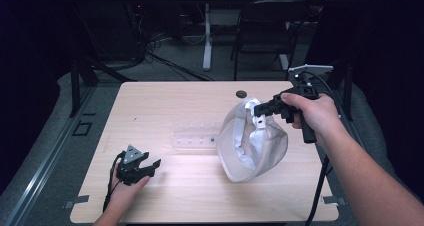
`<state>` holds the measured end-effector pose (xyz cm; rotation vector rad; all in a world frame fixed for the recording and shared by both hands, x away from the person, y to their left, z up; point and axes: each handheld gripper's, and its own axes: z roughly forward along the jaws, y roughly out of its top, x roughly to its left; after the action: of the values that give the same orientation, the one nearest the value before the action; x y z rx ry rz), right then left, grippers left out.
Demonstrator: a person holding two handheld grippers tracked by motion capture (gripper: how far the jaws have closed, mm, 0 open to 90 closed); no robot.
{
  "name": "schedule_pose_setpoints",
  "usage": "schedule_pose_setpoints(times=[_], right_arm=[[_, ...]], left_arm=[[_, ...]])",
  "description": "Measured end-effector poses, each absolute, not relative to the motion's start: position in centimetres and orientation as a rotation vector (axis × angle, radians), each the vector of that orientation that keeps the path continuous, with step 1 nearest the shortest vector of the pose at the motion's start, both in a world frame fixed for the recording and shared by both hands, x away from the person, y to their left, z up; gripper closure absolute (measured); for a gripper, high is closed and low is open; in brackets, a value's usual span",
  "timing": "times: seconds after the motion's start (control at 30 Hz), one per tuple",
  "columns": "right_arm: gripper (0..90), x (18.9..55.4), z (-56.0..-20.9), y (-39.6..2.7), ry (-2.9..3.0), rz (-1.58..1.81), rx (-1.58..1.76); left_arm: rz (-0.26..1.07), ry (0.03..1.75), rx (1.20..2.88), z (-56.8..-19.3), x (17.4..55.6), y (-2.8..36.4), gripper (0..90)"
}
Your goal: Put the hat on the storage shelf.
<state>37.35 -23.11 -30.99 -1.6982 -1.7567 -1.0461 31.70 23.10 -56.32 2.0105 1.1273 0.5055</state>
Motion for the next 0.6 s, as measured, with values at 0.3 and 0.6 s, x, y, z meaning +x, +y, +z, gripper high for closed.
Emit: schedule_pose_setpoints(times=[0.3, 0.6], right_arm=[[83.4, 38.3, -30.4, -22.5, -1.754, -1.076, -1.693], [83.4, 39.6, -29.9, -22.1, -1.728, -1.109, -1.707]], left_arm=[[0.507, 1.123, 2.013, -56.3, 31.7, 23.0, 43.6], [0.504, 1.118, 2.010, -56.3, 31.6, 22.8, 43.6]])
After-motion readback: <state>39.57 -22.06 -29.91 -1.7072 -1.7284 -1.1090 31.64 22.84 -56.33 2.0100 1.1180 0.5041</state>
